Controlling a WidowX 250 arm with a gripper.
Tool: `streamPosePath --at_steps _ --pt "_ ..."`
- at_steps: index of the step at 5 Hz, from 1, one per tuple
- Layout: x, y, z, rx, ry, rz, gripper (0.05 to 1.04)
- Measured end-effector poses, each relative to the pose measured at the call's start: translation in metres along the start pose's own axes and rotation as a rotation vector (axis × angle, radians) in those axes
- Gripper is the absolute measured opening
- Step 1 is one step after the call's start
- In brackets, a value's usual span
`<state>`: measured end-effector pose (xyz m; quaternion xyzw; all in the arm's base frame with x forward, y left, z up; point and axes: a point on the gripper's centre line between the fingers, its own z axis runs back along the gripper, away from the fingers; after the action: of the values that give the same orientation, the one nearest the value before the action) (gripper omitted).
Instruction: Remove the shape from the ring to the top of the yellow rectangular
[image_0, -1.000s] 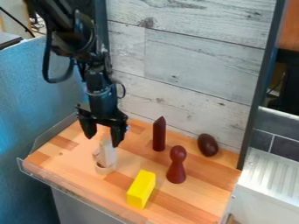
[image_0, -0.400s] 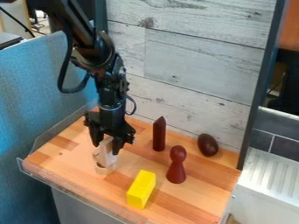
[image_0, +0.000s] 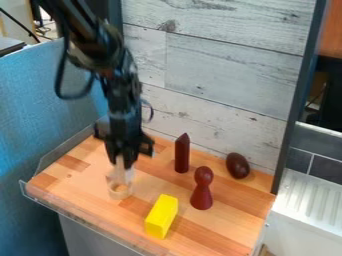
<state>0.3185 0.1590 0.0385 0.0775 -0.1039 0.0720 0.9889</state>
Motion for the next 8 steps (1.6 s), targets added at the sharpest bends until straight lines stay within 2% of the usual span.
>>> streamPosePath --at_steps 1,2,3,4,6,8 --pt "-0.017 -0.006 0.025 0.107 -0.082 0.056 0.291" --pt "-0.034 -0.019 0.039 0.28 -0.253 0.1 0.291" --pt "-0.048 -0.033 0.043 0.44 -0.336 0.13 0.291" --pt "-0.055 -0.048 0.034 0.56 -0.325 0.129 0.291" --pt "-0.06 -0.074 0.012 0.639 -0.239 0.1 0.291" --pt "-0.057 -0.093 0.001 0.687 -0.212 0.091 0.291"
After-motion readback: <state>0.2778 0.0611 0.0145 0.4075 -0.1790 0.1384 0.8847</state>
